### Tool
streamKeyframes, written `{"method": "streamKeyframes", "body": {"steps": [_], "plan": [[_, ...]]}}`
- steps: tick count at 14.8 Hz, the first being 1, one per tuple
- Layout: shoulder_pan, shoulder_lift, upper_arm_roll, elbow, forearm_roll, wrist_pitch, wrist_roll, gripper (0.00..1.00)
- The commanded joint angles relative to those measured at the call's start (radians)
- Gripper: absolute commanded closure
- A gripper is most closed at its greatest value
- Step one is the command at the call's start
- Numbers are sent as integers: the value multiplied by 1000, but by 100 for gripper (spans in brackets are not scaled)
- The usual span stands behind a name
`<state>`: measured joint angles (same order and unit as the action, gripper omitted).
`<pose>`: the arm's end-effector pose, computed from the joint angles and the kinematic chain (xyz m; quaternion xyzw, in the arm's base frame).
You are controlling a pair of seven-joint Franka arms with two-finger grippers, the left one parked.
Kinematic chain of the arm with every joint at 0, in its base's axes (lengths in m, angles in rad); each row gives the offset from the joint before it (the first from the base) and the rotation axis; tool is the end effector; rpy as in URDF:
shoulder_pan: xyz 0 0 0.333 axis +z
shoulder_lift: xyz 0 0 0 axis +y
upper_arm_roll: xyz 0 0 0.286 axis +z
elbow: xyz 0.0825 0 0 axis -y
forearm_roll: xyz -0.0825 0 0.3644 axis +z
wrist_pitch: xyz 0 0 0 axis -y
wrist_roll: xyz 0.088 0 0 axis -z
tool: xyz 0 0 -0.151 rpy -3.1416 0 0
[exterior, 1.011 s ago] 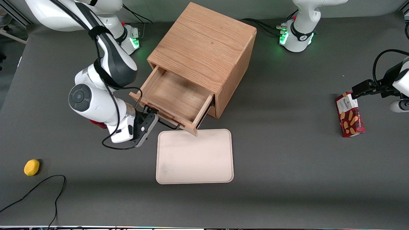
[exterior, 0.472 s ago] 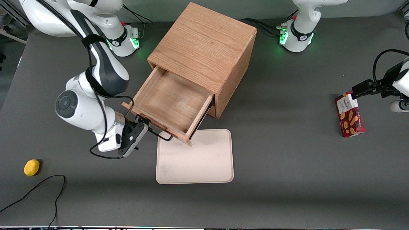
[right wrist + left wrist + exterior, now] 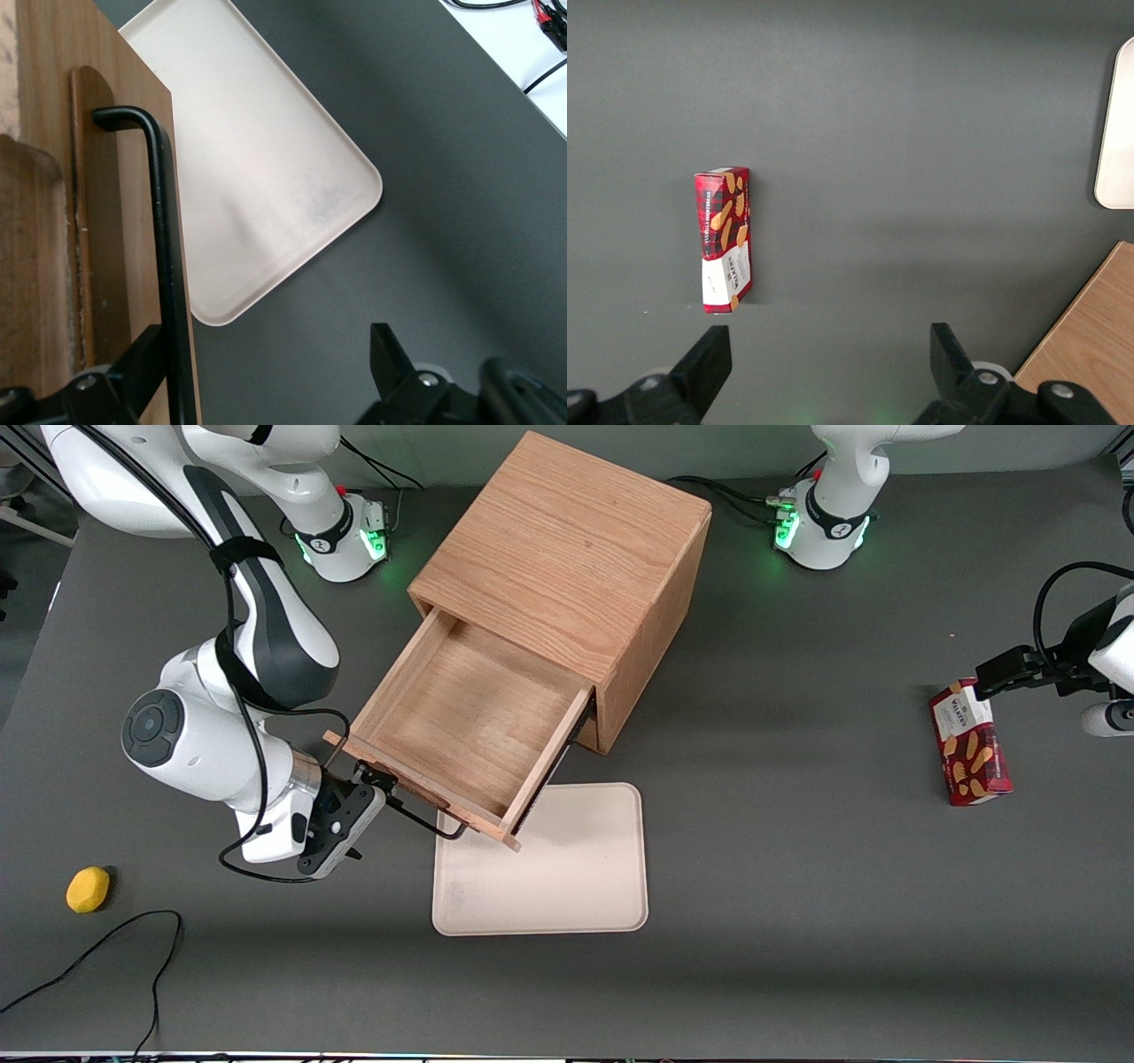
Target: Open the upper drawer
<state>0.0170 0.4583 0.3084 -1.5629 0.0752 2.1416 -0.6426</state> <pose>0.6397 0.1995 0.3429 -0.8955 -0.4283 -0.0844 0.0867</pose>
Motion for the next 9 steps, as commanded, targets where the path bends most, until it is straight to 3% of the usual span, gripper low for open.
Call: {"method": "streamKeyframes", "body": {"steps": [1,3,6,9], "plan": [[1,-13,-8,30,1,12,-5,0],[0,-73,-34,30,6,9,-6,0],[-2,-180,-92,20,122,-8,33,0],[-34,-309,-181,1,135,-220,76,0]]}}
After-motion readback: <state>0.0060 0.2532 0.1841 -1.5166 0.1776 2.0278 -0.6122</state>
